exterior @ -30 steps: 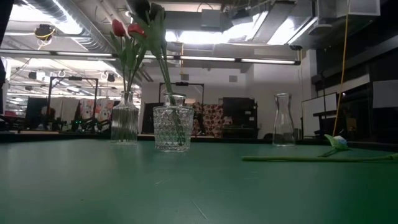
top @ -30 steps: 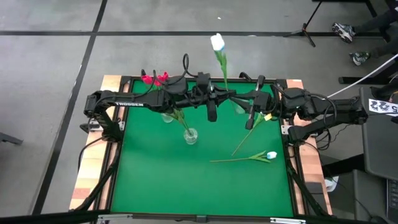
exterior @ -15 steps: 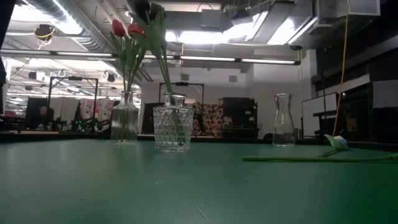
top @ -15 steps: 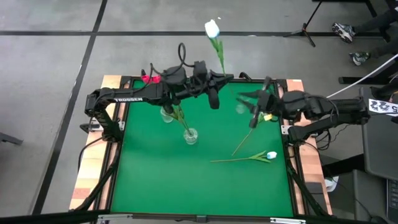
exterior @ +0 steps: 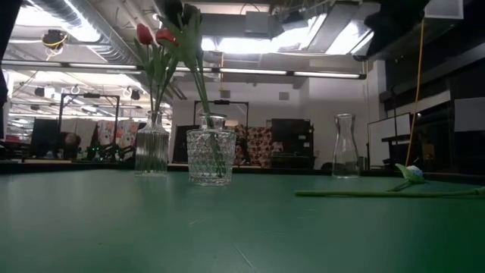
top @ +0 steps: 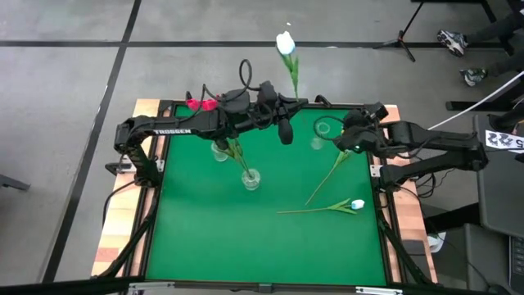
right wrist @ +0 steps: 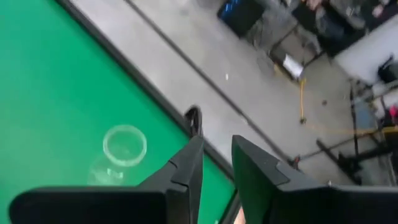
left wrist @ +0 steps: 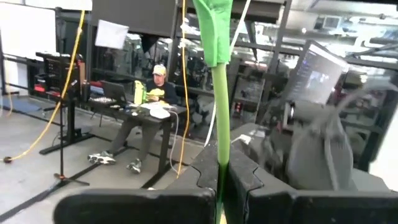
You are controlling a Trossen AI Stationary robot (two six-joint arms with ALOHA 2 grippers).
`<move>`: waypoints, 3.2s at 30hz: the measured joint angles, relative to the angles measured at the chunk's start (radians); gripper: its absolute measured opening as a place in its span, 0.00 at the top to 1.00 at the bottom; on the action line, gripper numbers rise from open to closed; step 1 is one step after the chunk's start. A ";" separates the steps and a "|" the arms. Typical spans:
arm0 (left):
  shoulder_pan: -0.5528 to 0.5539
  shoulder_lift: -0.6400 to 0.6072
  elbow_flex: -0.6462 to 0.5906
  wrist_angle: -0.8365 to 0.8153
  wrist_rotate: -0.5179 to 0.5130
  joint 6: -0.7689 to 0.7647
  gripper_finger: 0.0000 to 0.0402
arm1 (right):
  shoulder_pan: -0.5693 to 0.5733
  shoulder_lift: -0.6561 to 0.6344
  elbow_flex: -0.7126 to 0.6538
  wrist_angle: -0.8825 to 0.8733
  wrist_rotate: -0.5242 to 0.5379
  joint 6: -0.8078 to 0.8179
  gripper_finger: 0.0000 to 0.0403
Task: Sort flowers into vase by color
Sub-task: Put the top white tulip into the top right transparent vase
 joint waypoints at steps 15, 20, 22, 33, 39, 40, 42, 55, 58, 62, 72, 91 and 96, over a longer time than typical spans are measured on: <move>0.047 0.206 0.164 -0.006 0.000 0.030 1.00 | -0.034 -0.125 -0.041 0.000 0.009 0.093 0.78; 0.065 0.254 0.168 0.083 0.016 0.000 1.00 | -0.034 -0.219 -0.041 0.007 0.018 0.091 0.78; 0.064 0.277 0.167 0.096 0.019 -0.001 1.00 | -0.034 -0.245 -0.041 0.003 0.015 0.088 0.78; 0.070 0.333 0.165 0.116 0.022 -0.007 1.00 | -0.034 -0.261 -0.041 0.000 -0.019 0.041 0.78; 0.073 0.329 0.166 0.119 0.022 0.014 1.00 | -0.034 -0.261 -0.041 -0.001 -0.036 0.036 0.78; 0.073 0.329 0.166 0.118 0.022 0.013 1.00 | -0.034 -0.261 -0.041 0.000 -0.040 0.036 0.78; 0.073 0.329 0.166 0.121 0.022 0.003 1.00 | -0.034 -0.261 -0.041 0.000 -0.042 0.034 0.78; 0.071 0.287 0.166 0.023 0.126 -0.084 1.00 | -0.034 -0.261 -0.041 0.000 -0.072 0.008 0.78; 0.071 0.268 0.166 -0.021 0.130 -0.087 1.00 | -0.034 -0.261 -0.041 0.000 -0.089 -0.020 0.78; 0.071 0.241 0.166 -0.037 0.131 -0.099 1.00 | -0.033 -0.261 -0.041 0.000 -0.099 -0.031 0.78; 0.071 0.129 0.165 -0.136 0.131 -0.103 1.00 | -0.033 -0.261 -0.041 0.004 -0.134 -0.046 0.78; 0.074 -0.069 0.165 -0.427 0.099 0.036 1.00 | -0.034 -0.261 -0.041 0.042 -0.119 -0.046 0.78; 0.074 -0.095 0.165 -0.463 0.051 0.049 1.00 | -0.034 -0.261 -0.041 0.041 -0.119 -0.046 0.78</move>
